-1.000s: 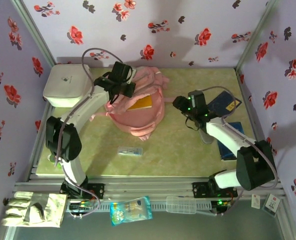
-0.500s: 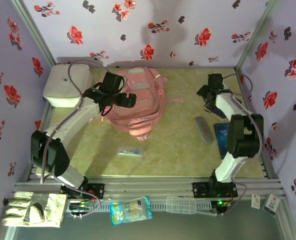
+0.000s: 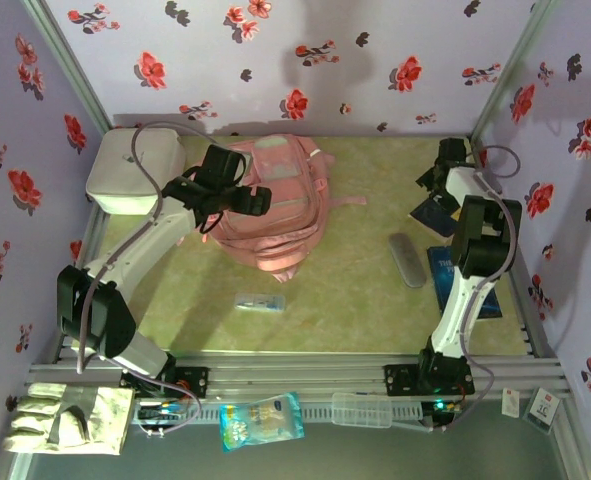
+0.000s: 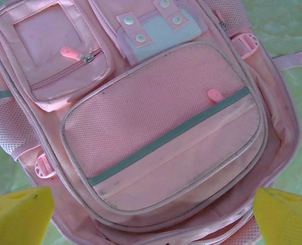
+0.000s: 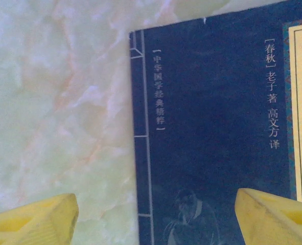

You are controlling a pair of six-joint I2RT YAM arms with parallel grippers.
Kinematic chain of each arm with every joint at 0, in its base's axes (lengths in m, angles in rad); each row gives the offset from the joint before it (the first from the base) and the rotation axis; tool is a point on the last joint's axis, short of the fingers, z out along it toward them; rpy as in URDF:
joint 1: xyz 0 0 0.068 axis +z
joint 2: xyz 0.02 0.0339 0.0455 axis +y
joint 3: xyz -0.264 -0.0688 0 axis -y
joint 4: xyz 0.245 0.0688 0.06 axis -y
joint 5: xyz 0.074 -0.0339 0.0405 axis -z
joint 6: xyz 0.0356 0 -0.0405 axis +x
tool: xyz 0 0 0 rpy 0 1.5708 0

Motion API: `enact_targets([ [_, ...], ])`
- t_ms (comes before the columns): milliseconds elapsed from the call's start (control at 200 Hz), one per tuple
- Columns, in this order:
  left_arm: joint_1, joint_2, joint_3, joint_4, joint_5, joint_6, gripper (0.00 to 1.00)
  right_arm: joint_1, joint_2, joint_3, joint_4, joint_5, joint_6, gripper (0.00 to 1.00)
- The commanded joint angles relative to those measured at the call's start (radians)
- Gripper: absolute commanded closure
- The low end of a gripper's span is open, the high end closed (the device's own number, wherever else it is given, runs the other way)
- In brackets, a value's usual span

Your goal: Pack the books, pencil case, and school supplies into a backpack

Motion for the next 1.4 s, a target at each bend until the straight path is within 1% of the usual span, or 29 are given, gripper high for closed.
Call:
enact_targets([
  [0, 0.009, -0.013, -0.002, 0.013, 0.021, -0.016, 0.00, 0.000, 0.035, 0.042, -0.050, -0.045, -0.032, 0.19],
  [245, 0.009, 0.009, 0.015, 0.013, 0.057, -0.026, 0.00, 0.015, 0.063, -0.002, -0.008, -0.187, -0.051, 0.21],
  [415, 0.008, 0.038, 0.053, 0.015, 0.102, -0.034, 0.00, 0.034, 0.090, 0.000, 0.002, -0.324, -0.084, 0.22],
  [475, 0.007, 0.050, 0.066, 0.020, 0.119, -0.037, 0.00, 0.053, 0.095, 0.002, 0.008, -0.373, -0.102, 0.22],
  [630, 0.001, 0.094, 0.110, 0.035, 0.162, -0.050, 0.00, 0.128, 0.113, 0.027, 0.002, -0.441, -0.157, 0.22],
  [740, -0.013, 0.129, 0.143, 0.037, 0.174, -0.056, 0.00, 0.176, 0.138, 0.062, -0.020, -0.467, -0.190, 0.23],
  [840, -0.026, 0.160, 0.169, 0.032, 0.186, -0.058, 0.00, 0.210, 0.139, 0.060, -0.032, -0.486, -0.202, 0.24],
  [975, -0.041, 0.196, 0.197, 0.032, 0.205, -0.064, 0.00, 0.246, 0.086, -0.020, -0.014, -0.503, -0.199, 0.25],
  [1195, -0.076, 0.253, 0.240, 0.027, 0.234, -0.070, 0.00, 0.283, -0.040, -0.229, 0.054, -0.539, -0.169, 0.25],
  [1245, -0.084, 0.264, 0.250, 0.027, 0.238, -0.072, 0.00, 0.297, -0.065, -0.269, 0.060, -0.557, -0.168, 0.26],
  [1395, -0.103, 0.296, 0.274, 0.021, 0.249, -0.082, 0.00, 0.347, -0.148, -0.391, 0.071, -0.557, -0.150, 0.27],
])
